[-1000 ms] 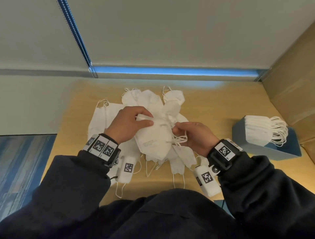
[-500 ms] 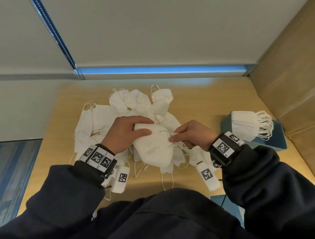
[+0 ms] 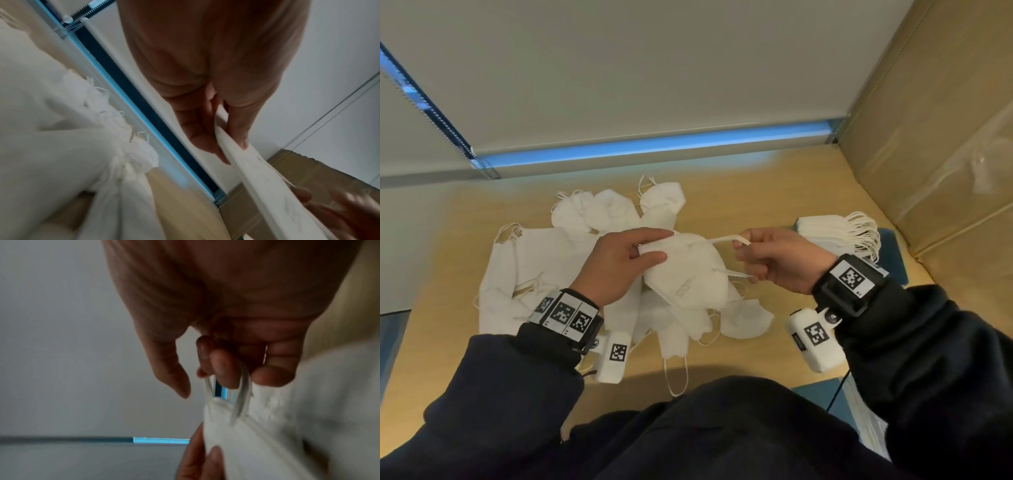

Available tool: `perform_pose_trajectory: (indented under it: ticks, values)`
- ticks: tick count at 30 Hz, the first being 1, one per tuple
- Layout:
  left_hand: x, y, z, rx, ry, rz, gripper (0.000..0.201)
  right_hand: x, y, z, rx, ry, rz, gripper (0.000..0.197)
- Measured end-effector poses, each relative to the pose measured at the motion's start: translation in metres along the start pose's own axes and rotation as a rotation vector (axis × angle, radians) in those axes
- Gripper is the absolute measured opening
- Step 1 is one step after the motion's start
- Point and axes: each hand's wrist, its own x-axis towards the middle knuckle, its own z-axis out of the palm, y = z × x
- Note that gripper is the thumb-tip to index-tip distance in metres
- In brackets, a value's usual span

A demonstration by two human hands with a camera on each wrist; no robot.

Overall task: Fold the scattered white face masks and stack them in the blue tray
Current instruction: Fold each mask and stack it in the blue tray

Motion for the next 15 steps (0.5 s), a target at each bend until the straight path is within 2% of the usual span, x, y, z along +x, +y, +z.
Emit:
perform_pose_trajectory:
  ticks: [3,5,9,12,15]
  values:
    - [0.018,0.022,0.016,0.179,-0.041,0.082,0.033,-0.019,-0.018,-0.037,-0.232,0.203,-0.075,0.020]
    - [0.029,0.040,0.037,0.287,-0.023,0.186,0.029,-0.035,-0.032,-0.062,-0.308,0.355,-0.135,0.014]
    - [0.060,0.081,0.080,0.366,0.075,0.393,0.022,-0.070,-0.045,-0.120,-0.214,0.536,-0.229,0.004]
    - [0.083,0.102,0.113,0.353,0.050,0.454,0.019,-0.091,-0.044,-0.157,-0.073,0.567,-0.297,0.012]
    - [0.100,0.105,0.162,0.367,-0.048,0.466,0.018,-0.101,-0.030,-0.180,-0.032,0.526,-0.276,0.014]
